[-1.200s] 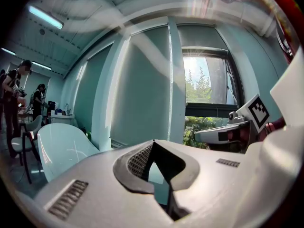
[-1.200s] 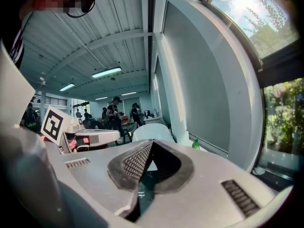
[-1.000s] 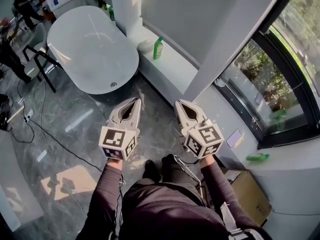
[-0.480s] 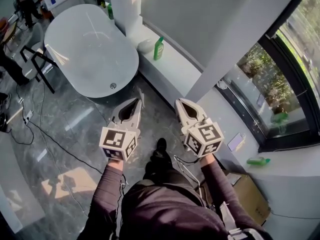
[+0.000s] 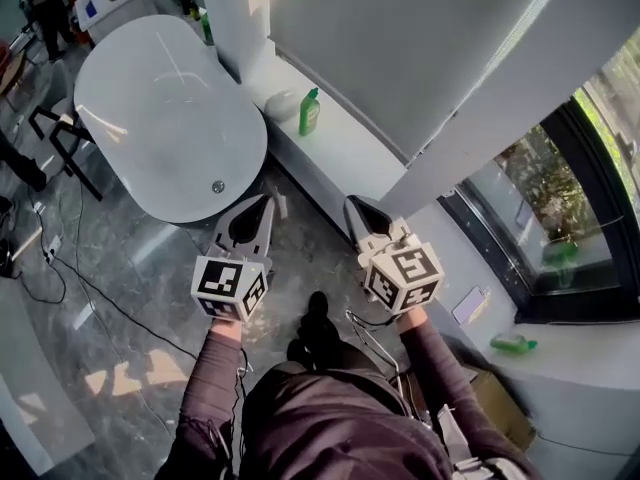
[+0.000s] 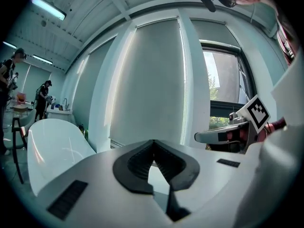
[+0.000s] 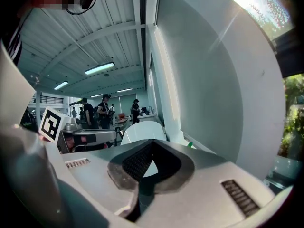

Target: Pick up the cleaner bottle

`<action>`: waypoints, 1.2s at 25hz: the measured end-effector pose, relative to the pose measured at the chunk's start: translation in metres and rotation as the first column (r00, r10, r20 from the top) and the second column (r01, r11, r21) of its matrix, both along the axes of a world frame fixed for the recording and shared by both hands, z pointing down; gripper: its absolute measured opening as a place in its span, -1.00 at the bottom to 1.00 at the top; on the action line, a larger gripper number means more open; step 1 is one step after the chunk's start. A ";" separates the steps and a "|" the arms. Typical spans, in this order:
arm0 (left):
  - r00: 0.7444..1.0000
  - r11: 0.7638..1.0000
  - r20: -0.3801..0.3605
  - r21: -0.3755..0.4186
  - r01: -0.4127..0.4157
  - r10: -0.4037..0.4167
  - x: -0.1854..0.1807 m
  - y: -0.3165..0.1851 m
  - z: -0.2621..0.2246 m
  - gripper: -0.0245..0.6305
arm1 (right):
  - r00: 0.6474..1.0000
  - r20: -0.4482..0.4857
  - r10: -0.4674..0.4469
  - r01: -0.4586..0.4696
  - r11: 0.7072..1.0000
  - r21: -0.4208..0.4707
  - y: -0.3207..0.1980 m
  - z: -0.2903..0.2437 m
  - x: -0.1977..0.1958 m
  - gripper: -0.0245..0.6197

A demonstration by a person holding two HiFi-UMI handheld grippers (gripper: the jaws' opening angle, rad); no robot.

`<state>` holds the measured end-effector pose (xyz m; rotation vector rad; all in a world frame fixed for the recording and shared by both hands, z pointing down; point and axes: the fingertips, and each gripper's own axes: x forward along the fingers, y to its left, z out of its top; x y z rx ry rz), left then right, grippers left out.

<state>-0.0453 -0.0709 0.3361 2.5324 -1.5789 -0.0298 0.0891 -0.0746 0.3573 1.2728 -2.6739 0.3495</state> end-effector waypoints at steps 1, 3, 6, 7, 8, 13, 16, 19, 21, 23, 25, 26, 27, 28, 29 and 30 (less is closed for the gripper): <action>1.000 1.000 -0.002 -0.001 0.002 -0.002 0.003 -0.009 0.000 -0.90 | 1.000 -0.001 -0.005 0.005 1.000 -0.002 -0.008 0.002 0.002 -0.92; 1.000 1.000 -0.003 -0.009 0.006 -0.006 0.008 -0.026 0.001 -0.90 | 1.000 -0.004 -0.016 0.016 1.000 -0.007 -0.024 0.006 0.005 -0.92; 1.000 1.000 0.002 -0.021 0.013 -0.013 0.016 -0.050 0.005 -0.90 | 0.999 -0.006 -0.032 0.031 0.999 -0.011 -0.047 0.008 0.007 -0.92; 1.000 1.000 0.004 -0.024 0.015 -0.015 0.019 -0.058 0.005 -0.90 | 0.999 -0.005 -0.037 0.037 0.999 -0.011 -0.055 0.008 0.007 -0.92; 1.000 1.000 0.007 -0.026 0.016 -0.016 0.021 -0.065 0.006 -0.90 | 0.999 -0.002 -0.043 0.043 0.999 -0.011 -0.061 0.008 0.006 -0.92; 0.999 0.999 0.018 -0.024 0.034 -0.033 0.026 -0.089 0.007 -0.90 | 0.998 -0.005 -0.065 0.065 0.998 -0.017 -0.085 0.014 0.004 -0.92; 0.999 0.999 0.026 -0.033 0.038 -0.037 0.025 -0.104 0.013 -0.90 | 0.998 -0.008 -0.068 0.067 0.997 -0.023 -0.096 0.015 0.000 -0.92; 0.999 0.998 0.028 -0.057 0.024 -0.022 0.026 -0.124 0.025 -0.90 | 0.998 -0.009 -0.058 0.057 0.998 -0.037 -0.111 0.022 -0.002 -0.92; 1.000 0.998 0.027 -0.069 0.013 -0.012 0.025 -0.138 0.032 -0.90 | 0.999 -0.011 -0.047 0.046 0.998 -0.050 -0.122 0.027 -0.003 -0.92; 1.000 0.997 0.029 -0.077 0.004 -0.002 0.023 -0.154 0.038 -0.90 | 0.999 -0.017 -0.039 0.038 0.997 -0.061 -0.136 0.033 -0.007 -0.92; 0.999 0.996 0.034 -0.089 -0.003 0.006 0.019 -0.172 0.047 -0.90 | 0.999 -0.025 -0.030 0.028 0.997 -0.071 -0.149 0.040 -0.011 -0.92; 0.999 0.995 0.036 -0.096 -0.006 0.009 0.017 -0.181 0.052 -0.90 | 0.999 -0.029 -0.023 0.021 0.997 -0.077 -0.156 0.044 -0.013 -0.92; 0.999 0.995 0.037 -0.104 -0.008 0.012 0.015 -0.191 0.058 -0.90 | 0.999 -0.031 -0.016 0.013 0.996 -0.083 -0.164 0.048 -0.015 -0.92; 0.999 0.994 0.040 -0.110 -0.012 0.017 0.013 -0.200 0.062 -0.90 | 0.999 -0.032 -0.007 0.005 0.996 -0.089 -0.171 0.051 -0.017 -0.92; 0.999 0.993 0.044 -0.118 -0.018 0.023 0.011 -0.209 0.067 -0.90 | 0.999 -0.033 0.001 -0.005 0.995 -0.096 -0.179 0.055 -0.020 -0.92; 0.998 0.992 0.050 -0.127 -0.026 0.032 0.010 -0.219 0.072 -0.90 | 0.999 -0.035 0.010 -0.014 0.995 -0.102 -0.186 0.058 -0.022 -0.92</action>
